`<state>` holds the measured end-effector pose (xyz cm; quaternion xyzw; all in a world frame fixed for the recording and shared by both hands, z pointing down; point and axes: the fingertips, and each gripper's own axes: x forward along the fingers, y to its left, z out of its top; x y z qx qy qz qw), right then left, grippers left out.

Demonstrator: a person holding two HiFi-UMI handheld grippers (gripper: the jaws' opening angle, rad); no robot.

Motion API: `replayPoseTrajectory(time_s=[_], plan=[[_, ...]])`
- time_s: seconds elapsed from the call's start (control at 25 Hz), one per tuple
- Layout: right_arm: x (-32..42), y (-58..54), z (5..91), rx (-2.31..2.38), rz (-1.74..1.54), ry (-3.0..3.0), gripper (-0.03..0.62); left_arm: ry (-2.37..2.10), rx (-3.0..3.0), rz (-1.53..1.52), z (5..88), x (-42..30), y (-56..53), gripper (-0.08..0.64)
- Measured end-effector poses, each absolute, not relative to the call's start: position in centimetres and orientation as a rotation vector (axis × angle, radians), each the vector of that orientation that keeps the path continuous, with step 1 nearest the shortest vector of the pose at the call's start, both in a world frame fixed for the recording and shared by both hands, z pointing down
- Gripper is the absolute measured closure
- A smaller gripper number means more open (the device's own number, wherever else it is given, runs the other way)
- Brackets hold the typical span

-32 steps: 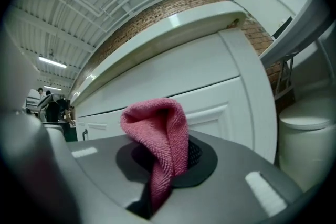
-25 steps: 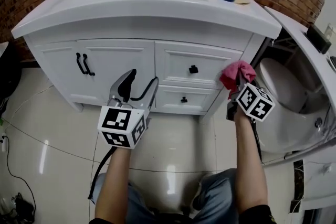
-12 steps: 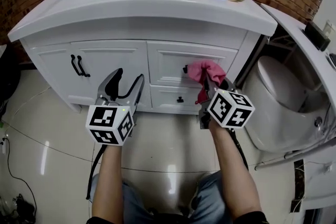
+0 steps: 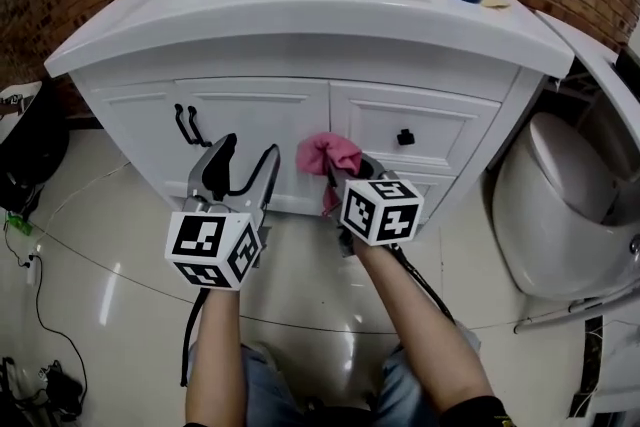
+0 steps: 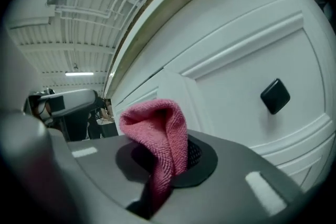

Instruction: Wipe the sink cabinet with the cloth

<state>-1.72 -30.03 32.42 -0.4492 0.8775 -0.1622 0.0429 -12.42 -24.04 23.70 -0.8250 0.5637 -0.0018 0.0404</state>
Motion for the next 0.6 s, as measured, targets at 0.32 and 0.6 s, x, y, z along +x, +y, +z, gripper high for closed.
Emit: replayPoseTrajectory(time_s=[0.32, 0.6], plan=[[3.6, -31.4, 32.6, -1.538, -0.516, 2.561, 0.557, 1.729, -2.548, 0.058, 23.2, -12.8, -24.6, 0.29], [12.8, -29.8, 31.8, -1.726, -0.338, 2.591, 0.557, 1.653, -2.593, 0.027, 23.8, -9.6, -25.0, 0.29]])
